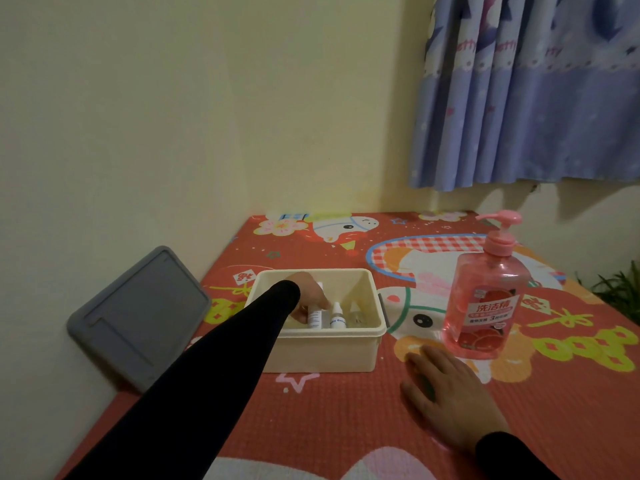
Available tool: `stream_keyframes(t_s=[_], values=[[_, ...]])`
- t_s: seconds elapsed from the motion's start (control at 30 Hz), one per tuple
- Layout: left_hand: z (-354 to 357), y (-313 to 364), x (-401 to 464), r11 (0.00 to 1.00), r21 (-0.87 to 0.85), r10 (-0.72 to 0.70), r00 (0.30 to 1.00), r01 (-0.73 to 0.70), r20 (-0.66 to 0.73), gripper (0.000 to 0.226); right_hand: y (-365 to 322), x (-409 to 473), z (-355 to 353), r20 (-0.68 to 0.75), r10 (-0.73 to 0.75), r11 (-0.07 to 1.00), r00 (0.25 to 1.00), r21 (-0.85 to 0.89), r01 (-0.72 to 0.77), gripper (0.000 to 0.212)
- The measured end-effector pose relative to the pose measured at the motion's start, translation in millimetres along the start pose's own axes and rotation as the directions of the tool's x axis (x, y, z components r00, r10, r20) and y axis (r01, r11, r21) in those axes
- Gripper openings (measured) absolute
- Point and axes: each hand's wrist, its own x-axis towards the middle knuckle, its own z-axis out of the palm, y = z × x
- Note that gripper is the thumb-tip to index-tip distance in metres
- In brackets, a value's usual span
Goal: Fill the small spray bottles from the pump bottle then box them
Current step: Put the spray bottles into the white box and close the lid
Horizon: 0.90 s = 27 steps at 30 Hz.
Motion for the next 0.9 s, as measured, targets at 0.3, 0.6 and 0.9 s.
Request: stream_keyframes(t_s=[0.3,0.6,0.9], values=[[9,1,11,0.985,0.158,-0.088,0.993,0.074,0.084,0.017,0,1,0,0.000,0.001,1.000,1.000,0.019,-0.001,0.068],[6,7,8,0.986,0.134,-0.114,0.990,0.103,0.078,0.040,0,0,0,-0.003,0.003,1.000,1.000,0.005,-0.003,0.069],[-8,9,-6,0.982,0.174,0.101,0.988,-0.079,-0.121,0.023,0,1,0,-0.010,-0.009,1.000,1.000,-0.002,0.009,0.065]])
